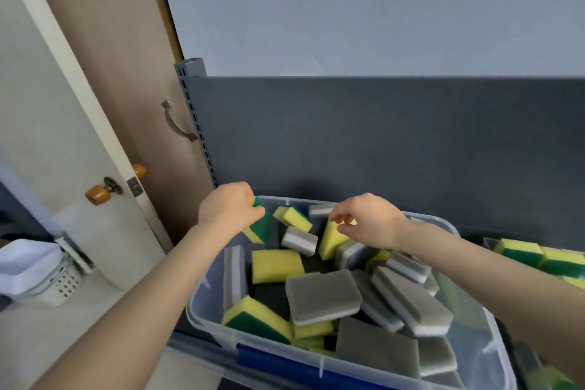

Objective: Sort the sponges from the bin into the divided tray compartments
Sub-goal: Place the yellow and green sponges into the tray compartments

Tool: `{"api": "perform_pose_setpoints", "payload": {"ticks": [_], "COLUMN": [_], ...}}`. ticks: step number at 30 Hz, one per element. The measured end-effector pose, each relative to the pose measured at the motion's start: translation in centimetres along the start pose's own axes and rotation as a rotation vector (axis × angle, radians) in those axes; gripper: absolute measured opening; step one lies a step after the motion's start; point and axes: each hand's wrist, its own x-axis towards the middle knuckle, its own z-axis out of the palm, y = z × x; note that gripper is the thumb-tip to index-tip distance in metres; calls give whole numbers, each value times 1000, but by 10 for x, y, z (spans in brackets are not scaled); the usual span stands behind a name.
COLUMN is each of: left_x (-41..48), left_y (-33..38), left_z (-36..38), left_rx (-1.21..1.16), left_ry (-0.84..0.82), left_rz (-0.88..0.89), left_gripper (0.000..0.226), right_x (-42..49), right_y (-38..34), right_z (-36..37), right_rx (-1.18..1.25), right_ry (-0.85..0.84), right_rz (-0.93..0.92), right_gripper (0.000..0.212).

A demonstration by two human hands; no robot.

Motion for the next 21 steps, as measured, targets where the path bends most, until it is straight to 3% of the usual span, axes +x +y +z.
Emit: {"api": "perform_pose_setpoints", "payload": {"ticks": [5, 8, 12, 21], "left_x": [-27, -41, -53, -61], "left_y": [-17, -24, -31, -37], "left_z": [-14, -14, -11, -9], "left_rx": [-77, -113, -122, -118], "left_ry": [176, 244, 313, 295], "left_rz": [61, 94, 83, 32], "left_gripper": [46, 48, 44, 42], "right_x": [28, 49, 76, 105], "right_y": [-1, -9, -12, -16], "right_z": [9, 12, 18, 33], "right_rx": [-123, -324, -628, -747], "right_ry": [53, 131, 38, -92], "right_rz": [-250, -567, -891, -802], "right_gripper": [40, 51, 56, 45]}}
